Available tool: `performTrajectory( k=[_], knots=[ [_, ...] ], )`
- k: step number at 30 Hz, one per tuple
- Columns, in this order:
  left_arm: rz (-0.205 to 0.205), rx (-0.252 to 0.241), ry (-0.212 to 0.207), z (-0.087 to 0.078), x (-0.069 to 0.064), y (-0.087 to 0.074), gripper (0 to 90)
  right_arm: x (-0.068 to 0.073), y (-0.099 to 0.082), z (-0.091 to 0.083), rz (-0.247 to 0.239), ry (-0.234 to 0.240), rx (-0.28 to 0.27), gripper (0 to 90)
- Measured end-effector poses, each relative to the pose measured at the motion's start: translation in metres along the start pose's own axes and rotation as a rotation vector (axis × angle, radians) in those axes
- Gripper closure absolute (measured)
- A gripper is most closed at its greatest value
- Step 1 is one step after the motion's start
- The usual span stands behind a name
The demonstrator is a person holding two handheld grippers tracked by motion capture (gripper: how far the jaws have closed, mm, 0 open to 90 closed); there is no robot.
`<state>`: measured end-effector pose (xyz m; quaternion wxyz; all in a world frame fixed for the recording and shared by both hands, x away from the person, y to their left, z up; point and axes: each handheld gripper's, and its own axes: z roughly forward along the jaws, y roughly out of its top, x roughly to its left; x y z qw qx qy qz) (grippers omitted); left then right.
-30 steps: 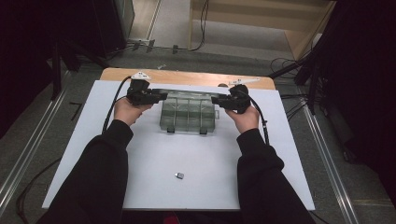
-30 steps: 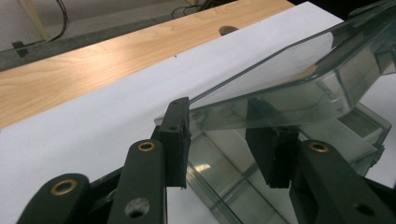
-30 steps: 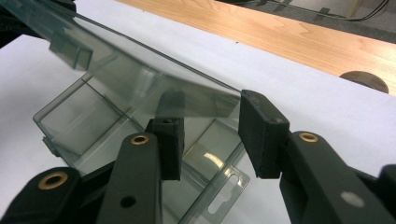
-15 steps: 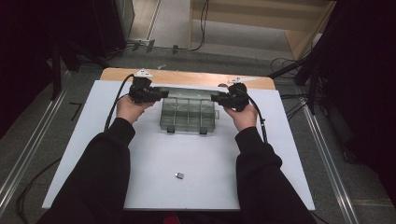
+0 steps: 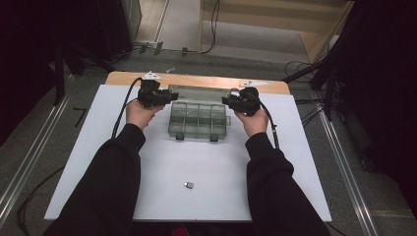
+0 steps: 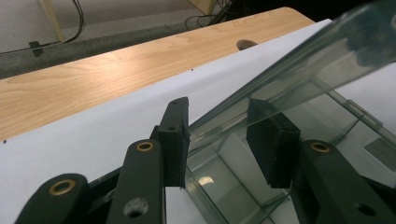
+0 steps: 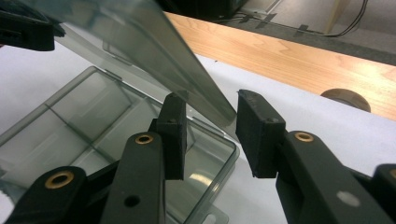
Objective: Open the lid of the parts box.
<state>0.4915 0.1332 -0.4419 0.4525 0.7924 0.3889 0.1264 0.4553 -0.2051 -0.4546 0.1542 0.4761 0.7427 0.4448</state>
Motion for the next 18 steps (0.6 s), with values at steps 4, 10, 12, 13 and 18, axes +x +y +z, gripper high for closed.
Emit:
performTrajectory(
  k=[4,10,12,13,18],
  knots=[
    [-0.001,-0.011,0.015,0.003,0.0,-0.001,59.8,0.0,0.0,0.004,0.0,-0.019,0.0,62.2],
    [-0.028,-0.034,0.018,0.007,0.002,-0.002,60.2,0.002,0.0,0.01,0.003,-0.061,-0.007,64.5],
    [-0.029,-0.038,0.027,0.008,0.002,-0.002,60.2,0.002,0.0,0.011,-0.004,-0.071,-0.003,64.4],
    [-0.03,-0.042,0.035,0.01,0.002,-0.002,60.2,0.003,0.0,0.014,-0.005,-0.084,-0.004,64.4],
    [-0.032,-0.05,0.049,0.013,0.001,-0.003,60.2,0.002,-0.001,0.018,-0.002,-0.095,-0.014,64.5]
  ],
)
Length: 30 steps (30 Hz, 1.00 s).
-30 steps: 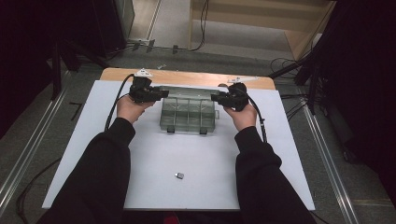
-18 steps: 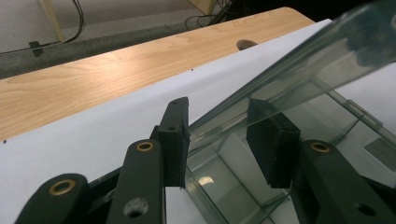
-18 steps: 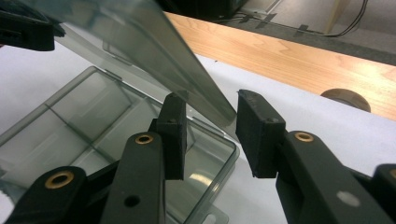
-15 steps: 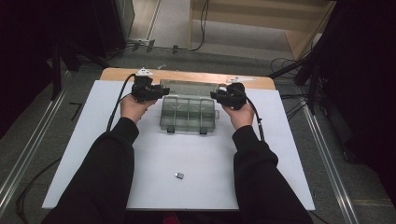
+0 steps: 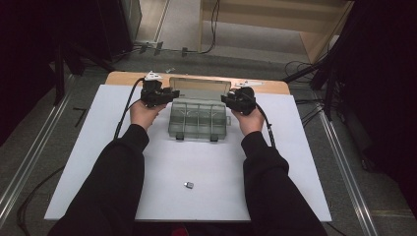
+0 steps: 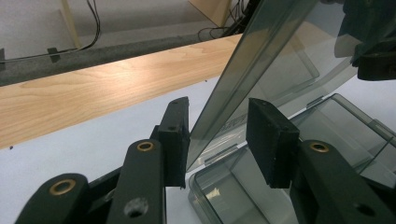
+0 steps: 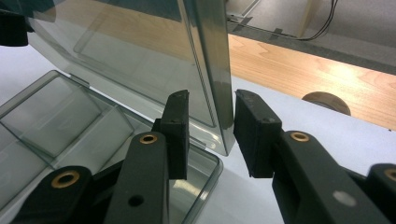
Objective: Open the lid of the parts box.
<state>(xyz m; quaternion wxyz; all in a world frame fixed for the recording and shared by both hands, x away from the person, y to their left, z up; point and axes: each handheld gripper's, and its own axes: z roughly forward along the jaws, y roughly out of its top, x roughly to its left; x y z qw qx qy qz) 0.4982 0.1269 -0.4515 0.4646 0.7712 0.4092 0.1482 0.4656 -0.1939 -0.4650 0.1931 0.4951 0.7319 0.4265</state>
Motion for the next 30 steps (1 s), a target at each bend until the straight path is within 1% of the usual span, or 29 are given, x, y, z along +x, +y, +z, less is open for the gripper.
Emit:
performTrajectory(
  k=[2,8,10,13,16,18,20,21,22,28,30],
  knots=[
    [-0.003,-0.001,0.005,0.001,0.0,0.0,60.2,-0.001,-0.001,0.002,-0.01,-0.005,0.0,64.5],
    [-0.02,-0.013,0.016,0.004,0.0,-0.001,60.7,0.0,-0.001,0.006,-0.014,-0.023,0.001,65.4],
    [-0.023,-0.012,0.022,0.004,-0.001,0.0,60.8,0.0,0.0,0.007,-0.003,-0.026,0.002,65.4],
    [-0.022,-0.007,0.026,0.004,-0.002,0.0,60.7,0.0,0.0,0.009,0.0,-0.03,0.0,65.4],
    [-0.034,-0.015,0.031,0.005,-0.002,0.0,60.7,-0.001,-0.001,0.011,0.008,-0.029,-0.004,65.5],
    [-0.036,-0.019,0.044,0.007,-0.002,-0.001,60.6,-0.001,-0.001,0.011,0.01,-0.03,-0.006,65.6],
    [-0.036,-0.025,0.047,0.008,-0.001,-0.001,60.7,0.0,-0.001,0.012,0.011,-0.033,-0.009,65.8],
    [-0.047,-0.028,0.051,0.011,-0.001,-0.002,60.7,0.0,-0.002,0.014,0.014,-0.04,-0.014,65.9],
    [-0.049,-0.028,0.056,0.012,-0.001,-0.003,60.7,0.0,-0.002,0.014,0.014,-0.042,-0.016,65.9],
    [-0.042,-0.039,0.081,0.017,-0.002,-0.005,60.5,-0.001,-0.003,0.018,0.023,-0.048,-0.022,66.2],
    [-0.049,-0.04,0.092,0.019,-0.002,-0.005,60.0,-0.002,-0.003,0.02,0.021,-0.048,-0.021,66.2]
  ],
)
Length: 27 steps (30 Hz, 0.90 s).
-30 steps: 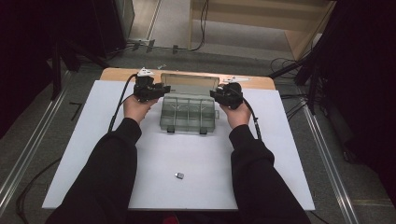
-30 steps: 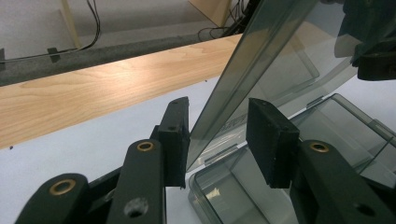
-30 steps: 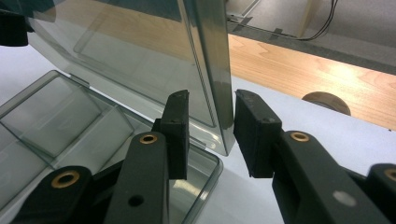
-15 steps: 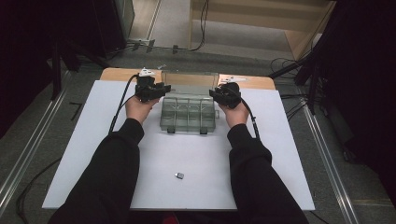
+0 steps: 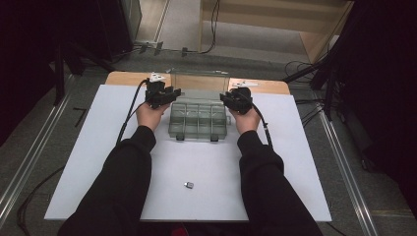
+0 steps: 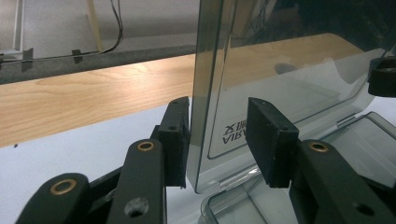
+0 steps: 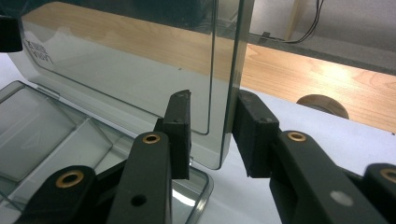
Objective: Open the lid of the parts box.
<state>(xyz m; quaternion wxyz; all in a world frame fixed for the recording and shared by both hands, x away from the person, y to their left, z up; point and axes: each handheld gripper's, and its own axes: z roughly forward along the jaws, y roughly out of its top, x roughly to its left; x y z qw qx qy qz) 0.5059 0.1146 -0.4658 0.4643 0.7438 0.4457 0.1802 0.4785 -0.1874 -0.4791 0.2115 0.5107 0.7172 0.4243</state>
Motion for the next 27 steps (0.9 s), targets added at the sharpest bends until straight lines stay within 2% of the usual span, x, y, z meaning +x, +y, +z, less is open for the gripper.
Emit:
performTrajectory(
  k=[9,12,14,17,18,21,27],
  knots=[
    [0.005,0.01,0.026,0.008,-0.003,-0.004,57.0,-0.002,-0.002,0.008,0.015,-0.014,-0.015,66.1],
    [-0.016,0.003,0.024,0.01,-0.002,-0.005,56.8,-0.002,-0.002,0.01,0.019,-0.017,-0.014,66.1],
    [-0.013,-0.003,0.019,0.012,-0.001,-0.007,56.0,-0.002,-0.003,0.012,0.031,-0.017,-0.017,65.8],
    [-0.015,-0.001,0.017,0.013,-0.001,-0.007,52.4,-0.002,-0.004,0.012,0.029,-0.018,-0.013,65.6],
    [-0.03,0.003,0.016,0.015,-0.002,-0.008,50.6,-0.002,-0.005,0.014,0.029,-0.024,-0.008,65.5],
    [-0.014,0.004,0.036,0.018,-0.003,-0.01,50.3,-0.002,-0.006,0.015,0.04,-0.029,-0.004,65.2],
    [-0.015,0.008,0.042,0.022,-0.003,-0.012,47.7,-0.001,-0.007,0.017,0.043,-0.033,0.003,63.6]
  ],
)
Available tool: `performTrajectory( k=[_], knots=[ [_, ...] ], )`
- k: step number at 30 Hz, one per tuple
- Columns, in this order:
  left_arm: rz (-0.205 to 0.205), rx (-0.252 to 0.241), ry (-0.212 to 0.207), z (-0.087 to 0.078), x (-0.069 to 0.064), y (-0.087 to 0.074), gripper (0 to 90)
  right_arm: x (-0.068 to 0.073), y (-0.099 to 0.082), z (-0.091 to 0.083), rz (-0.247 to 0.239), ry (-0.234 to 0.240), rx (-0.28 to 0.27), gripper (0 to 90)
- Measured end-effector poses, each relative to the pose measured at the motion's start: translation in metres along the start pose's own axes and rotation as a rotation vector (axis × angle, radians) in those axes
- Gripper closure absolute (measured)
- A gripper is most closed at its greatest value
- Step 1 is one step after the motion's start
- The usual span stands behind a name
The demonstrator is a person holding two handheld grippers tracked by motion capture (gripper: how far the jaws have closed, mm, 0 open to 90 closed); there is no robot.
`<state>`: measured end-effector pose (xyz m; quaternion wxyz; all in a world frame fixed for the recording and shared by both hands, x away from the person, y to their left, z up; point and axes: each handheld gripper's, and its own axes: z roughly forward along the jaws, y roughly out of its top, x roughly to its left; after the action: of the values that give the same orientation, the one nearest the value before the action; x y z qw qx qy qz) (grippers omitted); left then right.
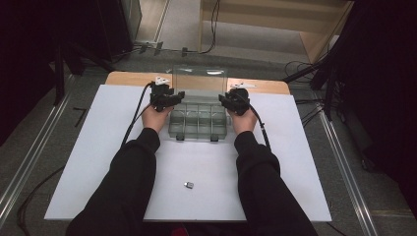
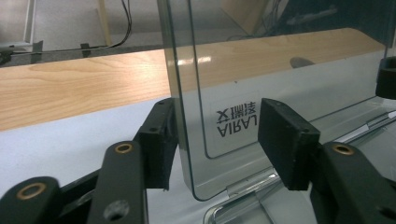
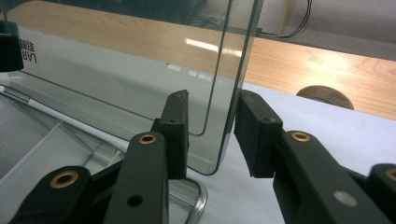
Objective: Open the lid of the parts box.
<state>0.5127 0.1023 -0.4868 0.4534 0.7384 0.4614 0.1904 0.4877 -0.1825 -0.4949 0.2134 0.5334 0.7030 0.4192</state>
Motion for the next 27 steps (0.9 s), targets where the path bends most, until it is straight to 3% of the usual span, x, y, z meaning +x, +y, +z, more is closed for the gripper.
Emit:
performTrajectory(
  k=[6,17,27],
  knots=[
    [-0.029,0.003,-0.02,0.004,0.002,-0.003,43.8,0.001,-0.002,0.003,0.006,-0.001,0.015,59.7],
    [-0.028,0.012,0.004,0.01,0.001,-0.006,43.8,0.001,-0.004,0.005,0.034,0.004,0.03,58.1],
    [-0.045,0.021,-0.016,0.014,0.003,-0.01,40.4,0.0,-0.007,0.008,0.047,0.012,0.047,54.0]
  ],
)
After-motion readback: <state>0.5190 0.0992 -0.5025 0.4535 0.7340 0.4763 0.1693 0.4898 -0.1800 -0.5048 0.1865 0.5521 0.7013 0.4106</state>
